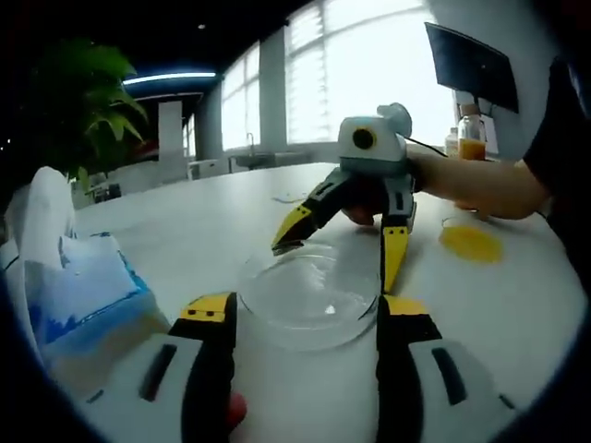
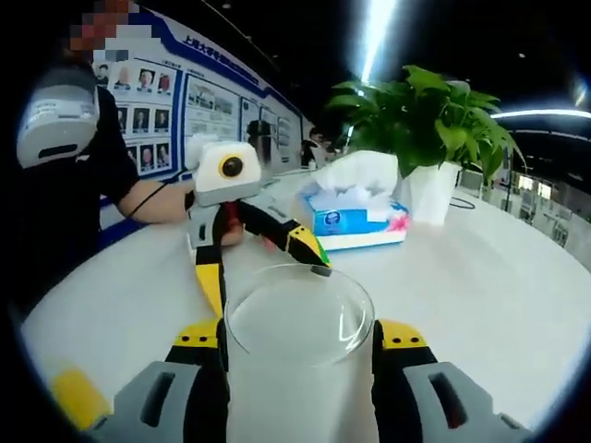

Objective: Open the Petri dish lid, place the lid on the table, pour the liquid culture medium into the Petri dish, pick up the Petri dish lid from the table, and close the Petri dish

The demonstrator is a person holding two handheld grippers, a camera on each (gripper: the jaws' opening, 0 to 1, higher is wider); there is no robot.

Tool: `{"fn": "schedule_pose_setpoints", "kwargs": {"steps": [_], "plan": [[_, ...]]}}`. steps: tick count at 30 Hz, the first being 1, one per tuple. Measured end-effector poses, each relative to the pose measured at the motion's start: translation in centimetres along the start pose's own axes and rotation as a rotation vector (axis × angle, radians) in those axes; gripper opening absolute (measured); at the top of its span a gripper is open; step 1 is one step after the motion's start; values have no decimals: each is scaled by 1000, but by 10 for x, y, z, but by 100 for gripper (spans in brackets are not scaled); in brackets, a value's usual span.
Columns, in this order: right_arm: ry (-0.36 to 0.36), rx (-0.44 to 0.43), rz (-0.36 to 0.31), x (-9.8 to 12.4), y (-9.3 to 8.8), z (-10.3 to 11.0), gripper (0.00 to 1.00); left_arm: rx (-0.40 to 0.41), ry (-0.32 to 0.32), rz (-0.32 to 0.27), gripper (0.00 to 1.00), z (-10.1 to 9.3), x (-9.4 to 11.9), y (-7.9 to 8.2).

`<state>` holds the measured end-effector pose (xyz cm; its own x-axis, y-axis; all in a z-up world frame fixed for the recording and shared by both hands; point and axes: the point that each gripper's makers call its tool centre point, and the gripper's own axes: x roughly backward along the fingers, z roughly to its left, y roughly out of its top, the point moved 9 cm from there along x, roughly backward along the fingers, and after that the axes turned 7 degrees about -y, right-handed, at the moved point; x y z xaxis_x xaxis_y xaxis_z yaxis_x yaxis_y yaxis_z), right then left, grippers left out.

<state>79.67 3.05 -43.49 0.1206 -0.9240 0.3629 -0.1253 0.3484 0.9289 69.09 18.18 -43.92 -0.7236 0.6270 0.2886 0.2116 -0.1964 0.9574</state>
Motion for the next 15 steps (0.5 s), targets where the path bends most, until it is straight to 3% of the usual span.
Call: {"fn": "schedule_pose_setpoints", "kwargs": {"steps": [15], "plan": [[-3, 1, 8, 9, 2, 11, 56, -21, -47, -9, 52, -10, -1, 4]]}}
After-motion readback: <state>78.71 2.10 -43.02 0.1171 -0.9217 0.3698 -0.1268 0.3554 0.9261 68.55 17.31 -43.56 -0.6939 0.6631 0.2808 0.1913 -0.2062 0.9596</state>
